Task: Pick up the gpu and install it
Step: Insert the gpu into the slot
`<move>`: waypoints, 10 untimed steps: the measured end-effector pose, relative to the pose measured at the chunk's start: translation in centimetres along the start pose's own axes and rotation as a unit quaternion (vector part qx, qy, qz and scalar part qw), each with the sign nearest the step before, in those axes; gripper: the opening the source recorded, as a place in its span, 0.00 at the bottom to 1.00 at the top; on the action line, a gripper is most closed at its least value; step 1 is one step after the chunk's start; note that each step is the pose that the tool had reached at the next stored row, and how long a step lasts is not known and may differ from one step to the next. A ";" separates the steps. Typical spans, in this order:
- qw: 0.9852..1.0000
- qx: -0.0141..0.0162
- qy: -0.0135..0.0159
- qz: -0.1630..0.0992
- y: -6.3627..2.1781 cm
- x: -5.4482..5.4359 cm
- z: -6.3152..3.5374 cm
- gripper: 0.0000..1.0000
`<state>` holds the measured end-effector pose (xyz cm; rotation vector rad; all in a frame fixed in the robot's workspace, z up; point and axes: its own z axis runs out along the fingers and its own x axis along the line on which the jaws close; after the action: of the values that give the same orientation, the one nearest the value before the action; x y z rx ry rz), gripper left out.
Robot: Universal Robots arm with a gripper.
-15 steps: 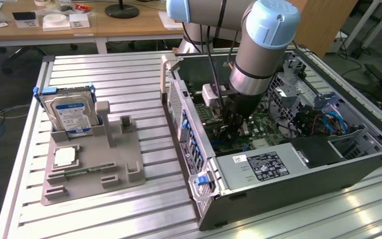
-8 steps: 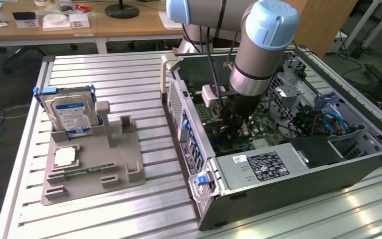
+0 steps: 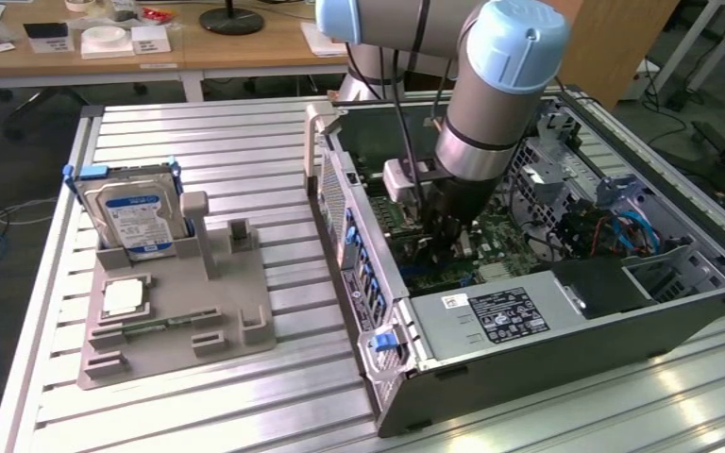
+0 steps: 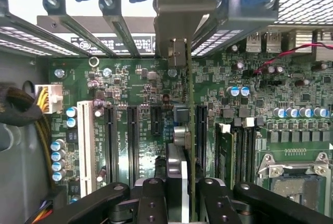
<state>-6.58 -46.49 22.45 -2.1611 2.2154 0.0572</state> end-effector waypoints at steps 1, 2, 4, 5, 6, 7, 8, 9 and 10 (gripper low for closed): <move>1.000 0.000 0.000 0.000 0.00 0.0 -0.03 0.28; 1.000 0.000 0.000 0.000 0.00 0.0 -0.02 0.28; 1.000 0.000 0.000 0.000 0.00 0.0 -0.02 0.28; 1.000 0.000 0.000 0.000 0.00 0.0 -0.02 0.28; 1.000 0.000 0.000 0.001 0.00 0.0 -0.01 0.28; 1.000 0.000 0.000 0.003 0.00 0.0 -0.01 0.28; 1.000 0.000 0.000 0.004 0.01 0.0 -0.01 0.28; 1.000 0.000 0.000 0.004 0.01 0.0 0.00 0.28; 1.000 0.000 0.000 0.005 0.00 0.0 0.01 0.28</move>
<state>-6.59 -46.52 22.45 -2.1506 2.2264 0.0565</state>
